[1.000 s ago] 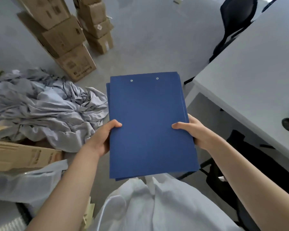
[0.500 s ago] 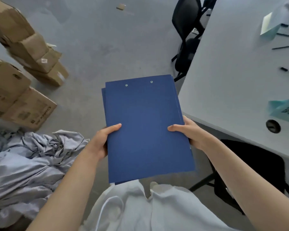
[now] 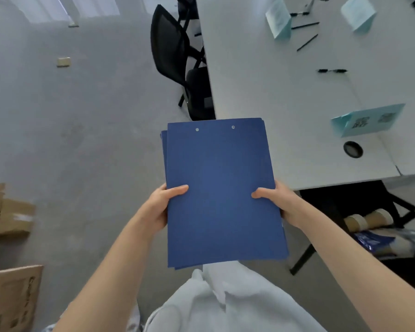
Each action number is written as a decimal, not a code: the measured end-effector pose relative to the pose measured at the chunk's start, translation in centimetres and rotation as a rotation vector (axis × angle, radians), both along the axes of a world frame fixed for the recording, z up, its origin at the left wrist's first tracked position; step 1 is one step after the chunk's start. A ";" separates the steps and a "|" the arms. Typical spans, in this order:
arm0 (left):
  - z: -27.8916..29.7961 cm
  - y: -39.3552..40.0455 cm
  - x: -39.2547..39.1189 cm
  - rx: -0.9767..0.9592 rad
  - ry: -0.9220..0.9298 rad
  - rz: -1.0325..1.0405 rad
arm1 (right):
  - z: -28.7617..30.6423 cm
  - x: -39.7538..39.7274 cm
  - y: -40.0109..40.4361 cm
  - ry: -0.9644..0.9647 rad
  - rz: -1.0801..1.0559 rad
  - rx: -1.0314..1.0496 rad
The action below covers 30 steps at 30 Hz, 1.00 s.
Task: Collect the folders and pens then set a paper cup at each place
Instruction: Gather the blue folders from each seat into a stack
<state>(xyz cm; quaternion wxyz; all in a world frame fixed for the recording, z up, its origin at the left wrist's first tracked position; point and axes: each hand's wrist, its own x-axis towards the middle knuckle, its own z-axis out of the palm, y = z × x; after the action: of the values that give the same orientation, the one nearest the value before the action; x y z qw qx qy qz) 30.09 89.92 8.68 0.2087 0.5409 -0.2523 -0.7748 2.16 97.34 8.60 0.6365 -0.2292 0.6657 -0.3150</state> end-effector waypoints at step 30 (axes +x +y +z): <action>-1.8 -36.4 -26.1 -0.436 0.050 -0.949 | -0.4 -12.0 -17.9 0.223 -0.814 -0.215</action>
<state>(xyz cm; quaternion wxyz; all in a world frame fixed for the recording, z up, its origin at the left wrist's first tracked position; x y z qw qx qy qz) 4.00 53.55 6.90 -0.0517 0.2925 -0.6199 -0.7263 -9.85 79.42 8.18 0.3572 -0.0456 0.7298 -0.5811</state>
